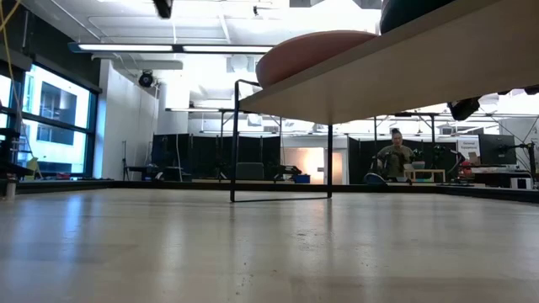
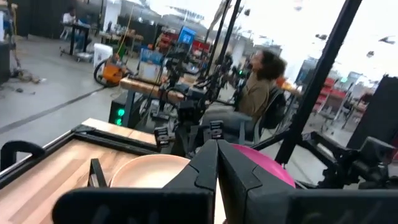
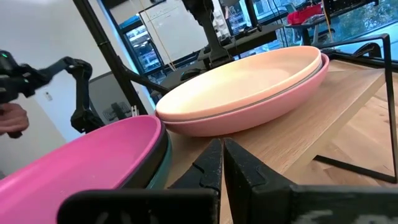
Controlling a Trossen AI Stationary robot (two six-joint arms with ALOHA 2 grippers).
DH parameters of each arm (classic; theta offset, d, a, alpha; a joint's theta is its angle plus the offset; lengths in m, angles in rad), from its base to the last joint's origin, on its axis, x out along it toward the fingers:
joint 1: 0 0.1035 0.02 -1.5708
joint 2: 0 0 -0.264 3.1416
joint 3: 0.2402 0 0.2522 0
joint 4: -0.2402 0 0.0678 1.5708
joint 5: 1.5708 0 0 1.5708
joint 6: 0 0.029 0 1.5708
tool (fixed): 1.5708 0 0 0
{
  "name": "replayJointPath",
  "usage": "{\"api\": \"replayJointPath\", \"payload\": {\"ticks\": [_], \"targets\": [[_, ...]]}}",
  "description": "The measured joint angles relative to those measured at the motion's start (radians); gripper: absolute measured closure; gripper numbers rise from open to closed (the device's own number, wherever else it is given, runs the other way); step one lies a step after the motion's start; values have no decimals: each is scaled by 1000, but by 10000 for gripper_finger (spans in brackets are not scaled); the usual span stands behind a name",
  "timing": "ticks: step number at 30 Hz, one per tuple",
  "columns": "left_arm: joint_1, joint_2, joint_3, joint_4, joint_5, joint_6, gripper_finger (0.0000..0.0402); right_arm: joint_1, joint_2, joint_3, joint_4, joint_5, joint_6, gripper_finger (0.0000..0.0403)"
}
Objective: Place and stack plates onto a shelf
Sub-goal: Return to Home Position
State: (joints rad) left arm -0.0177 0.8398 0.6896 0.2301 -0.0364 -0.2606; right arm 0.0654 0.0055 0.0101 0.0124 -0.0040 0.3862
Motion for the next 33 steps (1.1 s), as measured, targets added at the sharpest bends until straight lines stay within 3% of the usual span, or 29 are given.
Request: {"api": "replayJointPath", "payload": {"ticks": [7,21,33], "targets": [[-45,-133,-303,333,-28,-58,401,0,0,0,0,0,-1,402],[-22,-412,-553,324,-32,-107,401,0,0,0,-1,0,-1,402],[-22,-466,-636,314,-39,-150,401,0,0,0,-1,0,-1,402]]}}
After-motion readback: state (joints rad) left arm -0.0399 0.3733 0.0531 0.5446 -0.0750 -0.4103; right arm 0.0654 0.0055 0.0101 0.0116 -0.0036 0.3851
